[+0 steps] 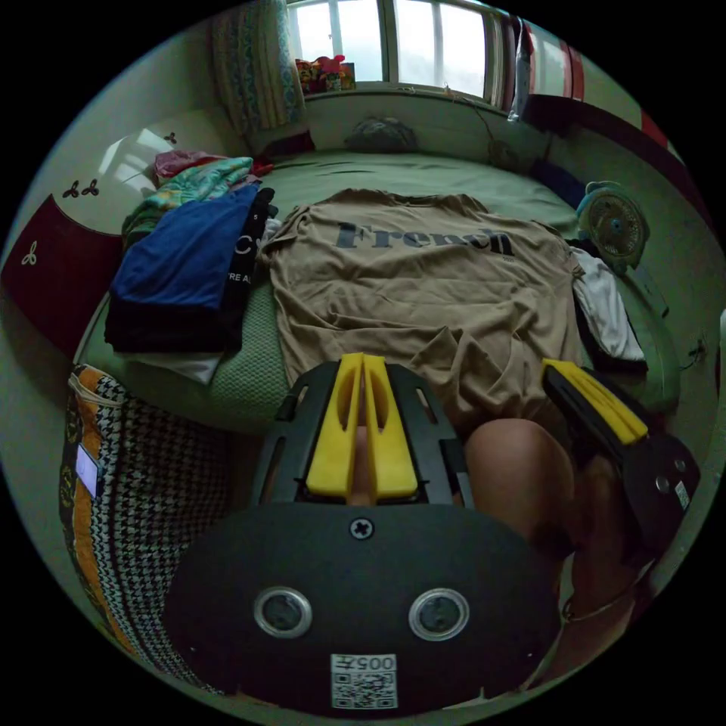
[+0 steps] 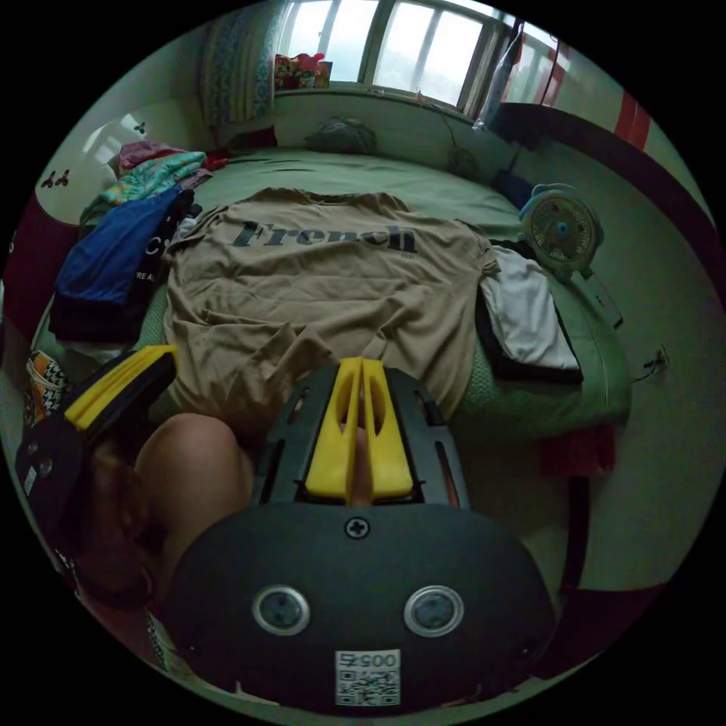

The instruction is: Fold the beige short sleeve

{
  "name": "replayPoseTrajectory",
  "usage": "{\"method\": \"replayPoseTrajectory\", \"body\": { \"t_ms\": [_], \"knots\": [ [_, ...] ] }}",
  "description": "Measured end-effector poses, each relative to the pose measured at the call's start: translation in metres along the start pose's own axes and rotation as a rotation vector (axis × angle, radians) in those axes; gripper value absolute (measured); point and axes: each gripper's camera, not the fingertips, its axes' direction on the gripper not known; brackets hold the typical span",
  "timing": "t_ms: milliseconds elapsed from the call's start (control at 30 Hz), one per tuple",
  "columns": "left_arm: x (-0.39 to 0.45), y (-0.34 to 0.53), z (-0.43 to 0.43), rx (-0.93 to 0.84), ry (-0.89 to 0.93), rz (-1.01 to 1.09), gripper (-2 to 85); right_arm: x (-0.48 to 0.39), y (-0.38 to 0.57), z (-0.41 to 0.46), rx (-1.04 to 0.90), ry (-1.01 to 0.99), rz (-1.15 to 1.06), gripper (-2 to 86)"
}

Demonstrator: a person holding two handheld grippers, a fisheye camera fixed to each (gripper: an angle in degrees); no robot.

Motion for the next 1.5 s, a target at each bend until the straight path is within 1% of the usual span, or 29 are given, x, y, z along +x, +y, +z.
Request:
{"method": "replayPoseTrajectory", "body": {
  "t_ms": [567,1500],
  "knots": [
    [0.015,0.0,-0.029,0.013,-0.02,0.013,-0.7,-0.008,0.001,-0.009,0.001,0.011,-0.016,-1.0],
    [0.031,0.007,-0.049,0.01,-0.037,0.01,-0.7,-0.015,0.001,-0.014,-0.002,0.019,-0.023,-1.0]
  ]
}}
